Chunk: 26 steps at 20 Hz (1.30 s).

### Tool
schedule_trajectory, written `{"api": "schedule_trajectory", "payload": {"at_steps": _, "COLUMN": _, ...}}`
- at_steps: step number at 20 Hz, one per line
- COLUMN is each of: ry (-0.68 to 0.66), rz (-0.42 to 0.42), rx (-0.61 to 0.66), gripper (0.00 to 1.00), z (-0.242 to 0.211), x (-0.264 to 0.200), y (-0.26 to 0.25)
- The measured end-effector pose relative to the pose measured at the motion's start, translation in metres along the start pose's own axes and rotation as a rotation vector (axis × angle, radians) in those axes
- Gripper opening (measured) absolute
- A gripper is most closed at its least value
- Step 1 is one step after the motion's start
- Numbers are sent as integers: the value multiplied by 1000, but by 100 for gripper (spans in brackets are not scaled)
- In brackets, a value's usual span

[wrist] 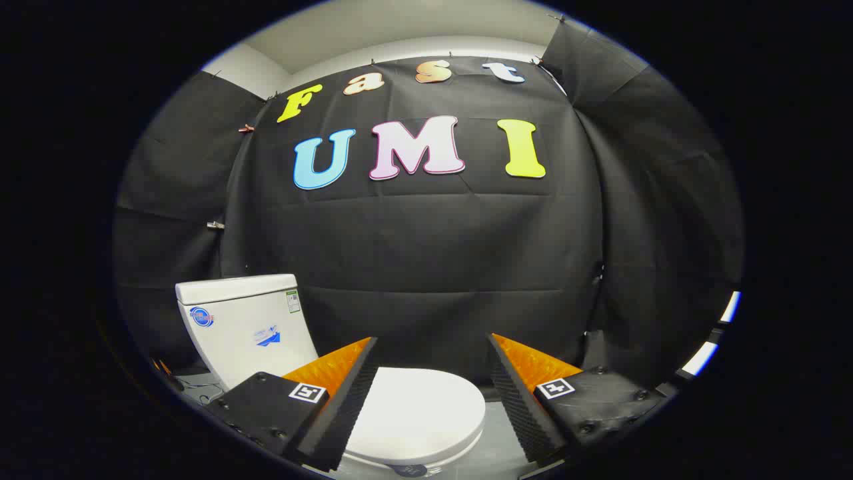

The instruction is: Open the toilet lid.

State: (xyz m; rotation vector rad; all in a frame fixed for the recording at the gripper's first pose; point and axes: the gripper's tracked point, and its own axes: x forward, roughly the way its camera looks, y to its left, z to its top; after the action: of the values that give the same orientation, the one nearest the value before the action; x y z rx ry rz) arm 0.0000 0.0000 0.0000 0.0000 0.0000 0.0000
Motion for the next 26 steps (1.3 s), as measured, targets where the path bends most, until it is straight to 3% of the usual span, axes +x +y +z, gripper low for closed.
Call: {"api": "schedule_trajectory", "payload": {"at_steps": 26, "ry": 48, "rz": 8, "rx": -7, "gripper": 99, "z": -18, "x": 3, "y": 1}}
